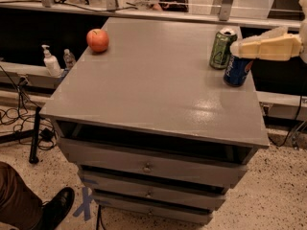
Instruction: Move pepsi can near green can
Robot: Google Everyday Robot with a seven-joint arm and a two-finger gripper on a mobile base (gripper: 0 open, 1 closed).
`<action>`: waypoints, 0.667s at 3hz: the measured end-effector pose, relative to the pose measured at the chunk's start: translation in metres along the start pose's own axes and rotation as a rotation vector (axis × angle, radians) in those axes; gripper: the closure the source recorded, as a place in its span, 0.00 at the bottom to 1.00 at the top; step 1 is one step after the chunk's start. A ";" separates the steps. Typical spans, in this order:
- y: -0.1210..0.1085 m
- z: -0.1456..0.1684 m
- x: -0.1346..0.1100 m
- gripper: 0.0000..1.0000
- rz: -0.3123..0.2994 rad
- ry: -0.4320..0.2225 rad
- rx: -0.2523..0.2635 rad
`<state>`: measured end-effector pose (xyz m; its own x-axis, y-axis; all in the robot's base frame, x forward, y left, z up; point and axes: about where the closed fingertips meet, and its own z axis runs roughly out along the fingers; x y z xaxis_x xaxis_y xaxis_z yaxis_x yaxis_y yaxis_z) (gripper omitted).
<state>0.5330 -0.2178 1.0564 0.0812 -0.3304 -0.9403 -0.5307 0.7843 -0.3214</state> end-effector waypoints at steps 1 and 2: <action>0.007 0.006 0.000 0.00 -0.030 -0.028 -0.063; -0.012 -0.008 -0.020 0.00 -0.118 -0.066 -0.077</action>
Offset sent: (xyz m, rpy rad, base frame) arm -0.0062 -0.0414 0.0689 -0.1398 -0.2048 0.1324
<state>0.5305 -0.2247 1.0800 0.2014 -0.3808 -0.9025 -0.5768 0.6986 -0.4235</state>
